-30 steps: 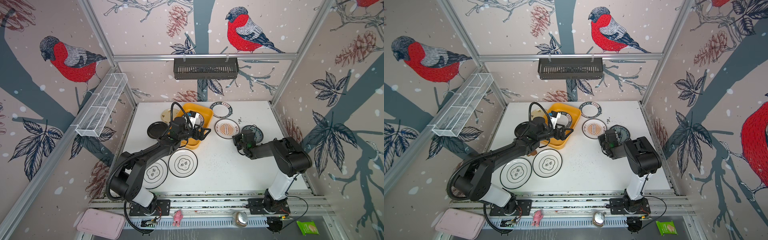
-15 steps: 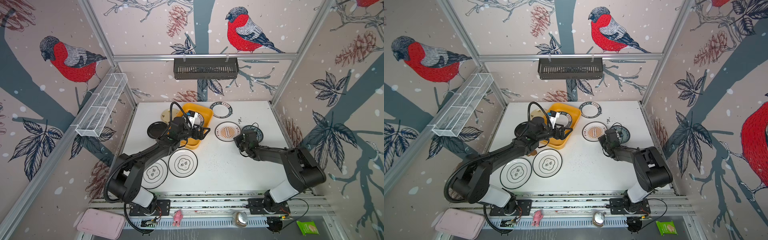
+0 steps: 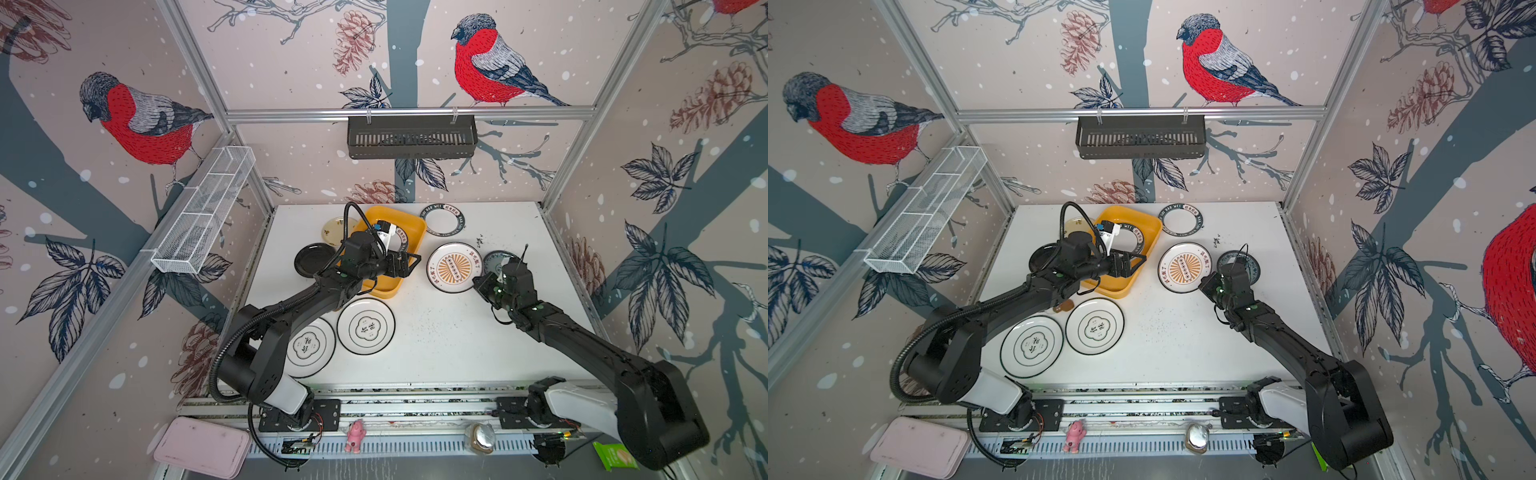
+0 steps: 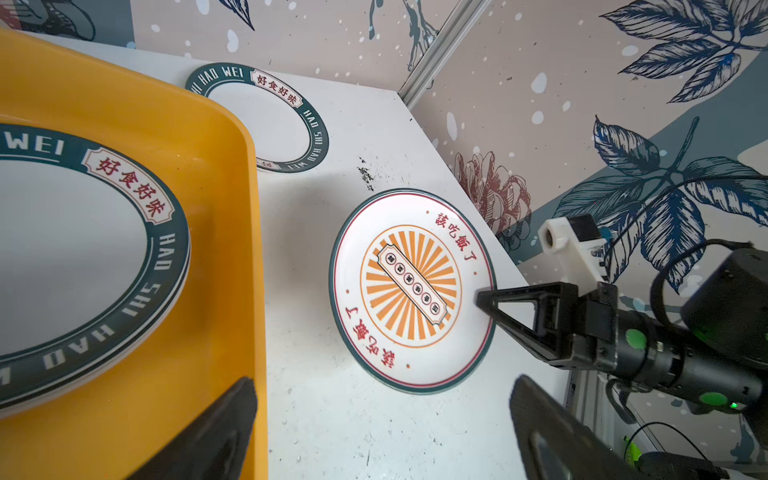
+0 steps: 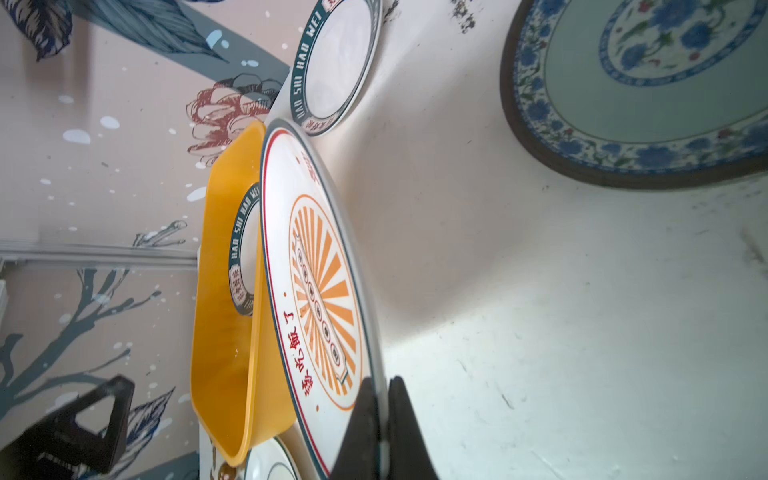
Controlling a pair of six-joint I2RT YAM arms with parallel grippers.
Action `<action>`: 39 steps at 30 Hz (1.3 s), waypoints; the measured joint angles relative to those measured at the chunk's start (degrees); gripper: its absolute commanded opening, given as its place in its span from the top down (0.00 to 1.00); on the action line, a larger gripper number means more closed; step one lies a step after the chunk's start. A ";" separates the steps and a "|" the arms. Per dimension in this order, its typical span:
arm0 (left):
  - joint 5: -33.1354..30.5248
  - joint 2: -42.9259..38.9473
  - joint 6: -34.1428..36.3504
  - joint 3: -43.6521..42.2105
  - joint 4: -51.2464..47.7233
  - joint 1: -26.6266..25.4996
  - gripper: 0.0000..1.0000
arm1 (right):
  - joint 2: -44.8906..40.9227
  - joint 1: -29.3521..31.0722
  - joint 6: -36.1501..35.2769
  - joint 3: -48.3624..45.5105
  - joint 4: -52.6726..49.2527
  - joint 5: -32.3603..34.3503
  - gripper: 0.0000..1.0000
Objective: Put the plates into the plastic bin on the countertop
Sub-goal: 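Lift the sunburst plate upright with the right gripper toward the left gripper, then take the plate rim with the left gripper while the right releases and withdraws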
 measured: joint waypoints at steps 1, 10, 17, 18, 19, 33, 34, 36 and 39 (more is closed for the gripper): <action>0.07 0.39 0.00 0.46 -0.81 -0.24 0.05 | -1.18 -0.13 -0.70 -0.28 -0.50 -0.94 0.98; 2.03 5.18 1.18 4.15 -4.98 -1.62 0.08 | -11.41 -0.07 -7.50 -1.18 -1.73 -5.62 0.98; 7.21 6.69 0.00 4.61 -3.41 -1.62 0.22 | -13.27 -0.07 -8.15 -2.45 0.20 -9.60 0.98; 7.52 6.97 -0.07 4.83 -3.26 -1.62 0.23 | -13.27 -0.04 -8.11 -2.60 0.63 -9.94 0.98; 7.82 7.23 -0.26 5.05 -3.21 -1.62 0.25 | -13.27 -0.02 -8.02 -2.78 1.38 -10.40 0.98; 12.22 7.13 -3.06 4.76 0.04 -1.64 0.79 | -13.46 0.13 -5.99 -4.17 7.15 -13.90 0.98; 12.46 6.91 -3.50 4.59 0.46 -1.64 0.81 | -13.57 0.15 -5.77 -4.52 7.54 -13.90 0.98; 13.38 6.60 -4.83 4.46 1.27 -1.62 0.85 | -13.60 0.15 -5.11 -5.22 8.20 -13.77 0.97; 13.84 6.23 -6.45 4.46 1.73 -1.53 0.86 | -13.60 0.15 -4.20 -5.88 9.42 -13.64 0.87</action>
